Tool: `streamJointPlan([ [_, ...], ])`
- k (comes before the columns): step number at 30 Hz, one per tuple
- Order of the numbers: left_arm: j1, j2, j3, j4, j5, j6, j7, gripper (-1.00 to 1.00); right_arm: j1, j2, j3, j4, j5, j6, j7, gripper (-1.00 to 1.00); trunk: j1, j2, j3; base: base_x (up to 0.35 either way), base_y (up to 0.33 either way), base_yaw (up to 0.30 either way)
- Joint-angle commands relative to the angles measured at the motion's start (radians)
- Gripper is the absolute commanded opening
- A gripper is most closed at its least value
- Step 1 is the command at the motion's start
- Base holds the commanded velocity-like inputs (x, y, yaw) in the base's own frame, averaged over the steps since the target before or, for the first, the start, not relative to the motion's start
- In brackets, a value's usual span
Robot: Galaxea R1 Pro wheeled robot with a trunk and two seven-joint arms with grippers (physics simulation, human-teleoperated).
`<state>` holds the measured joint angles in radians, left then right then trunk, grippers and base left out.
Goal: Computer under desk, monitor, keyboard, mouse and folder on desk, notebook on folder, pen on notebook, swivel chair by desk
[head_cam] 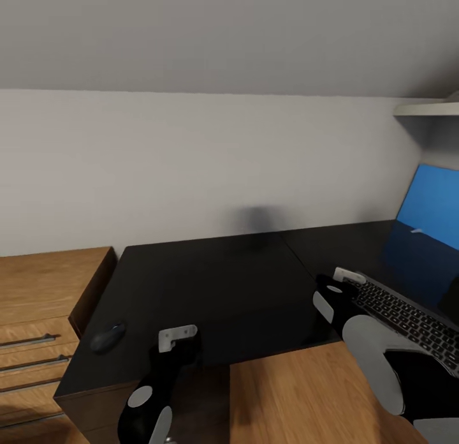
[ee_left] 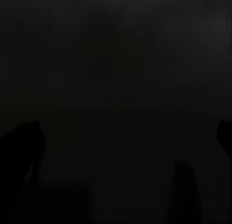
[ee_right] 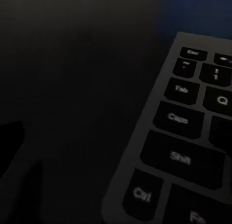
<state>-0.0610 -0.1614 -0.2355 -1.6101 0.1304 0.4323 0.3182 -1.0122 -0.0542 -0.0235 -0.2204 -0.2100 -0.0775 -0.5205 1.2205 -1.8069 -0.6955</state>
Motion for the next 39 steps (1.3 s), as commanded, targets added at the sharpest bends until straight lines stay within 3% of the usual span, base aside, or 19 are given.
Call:
streamJointPlan([
  [1,0.0,0.0,-0.001,0.001,0.021,0.008,0.015,1.0,0.0,0.0,-0.021,0.047,-0.017,-0.008,0.0,1.0,-0.004,0.007,0.002,0.0,0.0,-0.002],
  [10,0.0,0.0,-0.001,0.001,0.021,0.008,0.015,1.0,0.0,-0.001,-0.021,0.047,-0.018,-0.008,0.002,1.0,-0.038,0.07,0.03,0.0,0.0,0.0],
  [32,0.0,0.0,-0.002,0.009,0.019,0.008,0.015,1.0,0.0,0.002,-0.021,0.049,-0.019,-0.012,0.002,1.0,-0.038,0.07,0.036,0.0,0.0,-0.054],
  [39,0.0,0.0,-0.002,0.01,0.019,0.008,0.015,1.0,0.0,0.002,-0.021,0.048,-0.019,-0.051,-0.001,1.0,-0.038,0.07,0.036,0.0,0.0,0.0],
])
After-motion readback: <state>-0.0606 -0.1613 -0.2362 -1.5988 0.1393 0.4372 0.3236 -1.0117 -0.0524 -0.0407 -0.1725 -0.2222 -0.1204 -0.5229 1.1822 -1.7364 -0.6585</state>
